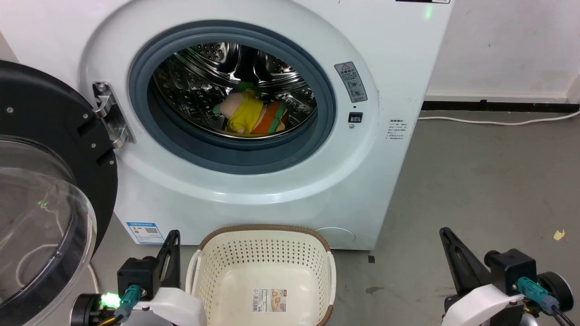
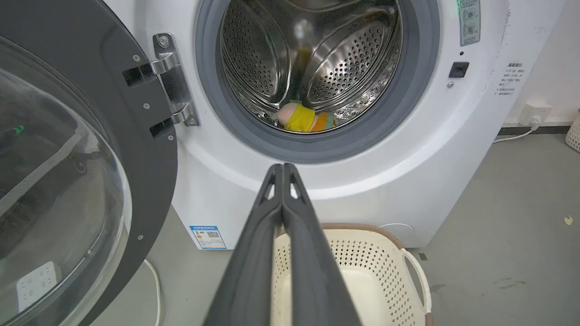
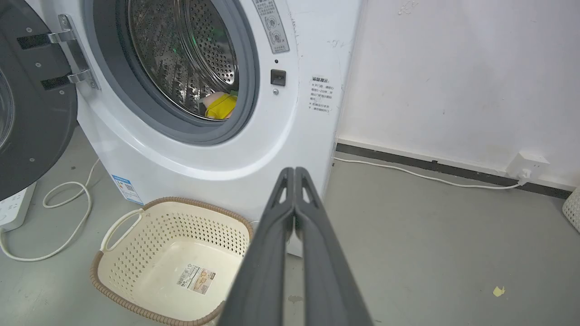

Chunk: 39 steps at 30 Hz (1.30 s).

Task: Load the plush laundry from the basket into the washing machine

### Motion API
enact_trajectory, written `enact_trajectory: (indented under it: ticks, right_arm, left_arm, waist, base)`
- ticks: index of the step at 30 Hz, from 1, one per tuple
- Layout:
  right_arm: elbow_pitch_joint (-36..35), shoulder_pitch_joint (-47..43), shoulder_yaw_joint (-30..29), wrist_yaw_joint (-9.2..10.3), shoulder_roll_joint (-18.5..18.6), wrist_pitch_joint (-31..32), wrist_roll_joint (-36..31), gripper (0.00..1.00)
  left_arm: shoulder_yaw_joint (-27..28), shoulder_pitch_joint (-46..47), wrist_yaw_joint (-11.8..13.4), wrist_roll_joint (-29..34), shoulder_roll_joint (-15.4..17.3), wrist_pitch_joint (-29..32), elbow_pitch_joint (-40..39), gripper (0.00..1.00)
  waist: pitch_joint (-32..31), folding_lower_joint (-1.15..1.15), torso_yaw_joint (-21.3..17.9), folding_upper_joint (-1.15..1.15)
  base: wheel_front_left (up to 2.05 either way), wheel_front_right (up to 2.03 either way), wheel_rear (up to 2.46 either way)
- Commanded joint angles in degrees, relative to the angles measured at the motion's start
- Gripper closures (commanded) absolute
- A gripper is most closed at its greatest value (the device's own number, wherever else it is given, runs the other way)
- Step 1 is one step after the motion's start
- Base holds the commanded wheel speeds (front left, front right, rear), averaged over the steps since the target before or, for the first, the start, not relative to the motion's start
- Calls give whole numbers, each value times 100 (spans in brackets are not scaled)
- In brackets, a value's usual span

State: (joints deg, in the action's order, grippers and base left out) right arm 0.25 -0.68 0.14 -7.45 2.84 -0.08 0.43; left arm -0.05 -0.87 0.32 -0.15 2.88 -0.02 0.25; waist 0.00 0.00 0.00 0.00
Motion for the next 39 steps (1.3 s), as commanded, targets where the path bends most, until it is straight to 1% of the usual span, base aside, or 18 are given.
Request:
enact_trajectory:
  ticks: [1,39]
  right_arm:
    - [-25,68,-14,-3,4,8,-43,100]
    - [-25,68,-14,-3,4,8,-43,100]
  left_arm:
    - [5,87,-32,15,-1,2,-25,100]
    - [5,87,-32,15,-1,2,-25,100]
  waist:
    - [0,0,0,0]
    - [0,0,0,0]
  base:
    - [0,0,0]
    - [0,0,0]
